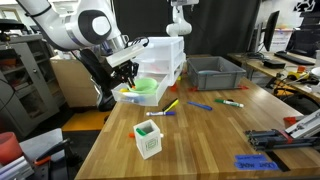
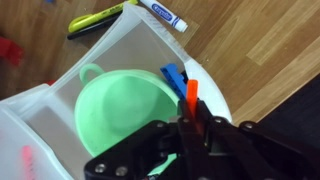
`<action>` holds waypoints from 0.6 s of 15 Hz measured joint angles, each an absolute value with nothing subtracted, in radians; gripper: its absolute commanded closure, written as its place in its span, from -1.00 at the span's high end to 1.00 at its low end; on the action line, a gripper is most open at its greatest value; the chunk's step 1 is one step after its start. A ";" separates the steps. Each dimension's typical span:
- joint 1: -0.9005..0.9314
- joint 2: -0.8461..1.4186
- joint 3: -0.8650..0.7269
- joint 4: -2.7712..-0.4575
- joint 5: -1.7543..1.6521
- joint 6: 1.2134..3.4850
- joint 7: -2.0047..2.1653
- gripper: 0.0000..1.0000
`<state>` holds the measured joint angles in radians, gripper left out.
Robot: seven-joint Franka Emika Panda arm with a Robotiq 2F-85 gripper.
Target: Put the orange marker in the green bowl
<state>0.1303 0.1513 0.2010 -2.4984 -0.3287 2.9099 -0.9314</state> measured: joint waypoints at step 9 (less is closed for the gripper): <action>0.127 0.238 0.150 -2.471 -0.568 3.034 -1.217 -0.95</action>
